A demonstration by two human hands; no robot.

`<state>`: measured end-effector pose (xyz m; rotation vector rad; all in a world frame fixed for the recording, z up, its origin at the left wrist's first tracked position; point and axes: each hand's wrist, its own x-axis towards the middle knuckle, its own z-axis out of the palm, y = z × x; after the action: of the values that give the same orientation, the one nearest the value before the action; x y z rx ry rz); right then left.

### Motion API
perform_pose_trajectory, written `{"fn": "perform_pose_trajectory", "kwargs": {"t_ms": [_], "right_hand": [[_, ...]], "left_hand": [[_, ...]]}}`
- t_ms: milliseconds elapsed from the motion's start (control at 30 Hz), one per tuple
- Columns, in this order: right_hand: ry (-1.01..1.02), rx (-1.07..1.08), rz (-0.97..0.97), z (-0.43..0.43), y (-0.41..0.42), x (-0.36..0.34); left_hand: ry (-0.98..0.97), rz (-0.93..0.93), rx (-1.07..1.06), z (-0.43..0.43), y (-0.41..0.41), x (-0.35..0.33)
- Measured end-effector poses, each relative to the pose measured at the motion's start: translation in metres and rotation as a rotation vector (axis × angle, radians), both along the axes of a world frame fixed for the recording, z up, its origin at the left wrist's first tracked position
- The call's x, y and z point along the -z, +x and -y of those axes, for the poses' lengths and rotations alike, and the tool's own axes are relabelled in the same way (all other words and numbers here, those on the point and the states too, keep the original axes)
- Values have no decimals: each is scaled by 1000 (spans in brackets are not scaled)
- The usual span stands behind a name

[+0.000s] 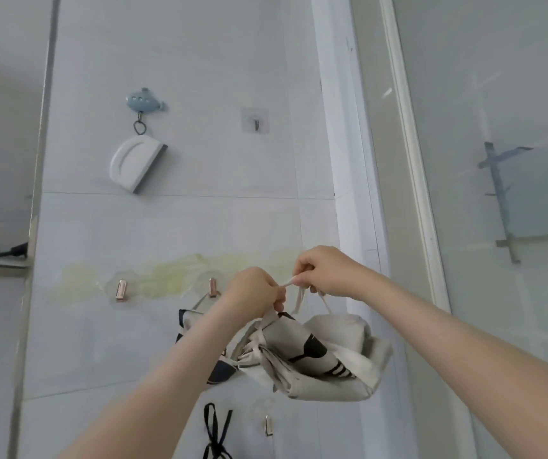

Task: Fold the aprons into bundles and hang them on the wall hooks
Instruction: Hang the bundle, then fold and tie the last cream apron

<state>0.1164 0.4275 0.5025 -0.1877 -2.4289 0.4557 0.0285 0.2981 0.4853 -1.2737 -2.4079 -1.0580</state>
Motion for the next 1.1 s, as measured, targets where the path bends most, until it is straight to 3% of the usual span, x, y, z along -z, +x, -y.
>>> {"fn": "perform_pose_trajectory", "kwargs": {"t_ms": [133, 433, 667, 767, 867, 1100], "right_hand": [[-40, -31, 117, 1, -26, 43], [-64, -73, 47, 4, -55, 68], [-230, -147, -27, 21, -35, 53], [-214, -190, 44, 34, -17, 39], [-221, -223, 141, 47, -3, 34], [-202, -266, 174, 92, -11, 31]], "left_hand": [[-79, -46, -43, 9, -20, 39], [-64, -129, -106, 18, -33, 64], [123, -51, -18, 32, -29, 55], [150, 118, 158, 50, -25, 46], [78, 315, 318, 70, -25, 44], [-16, 330, 346, 119, -34, 42]]}}
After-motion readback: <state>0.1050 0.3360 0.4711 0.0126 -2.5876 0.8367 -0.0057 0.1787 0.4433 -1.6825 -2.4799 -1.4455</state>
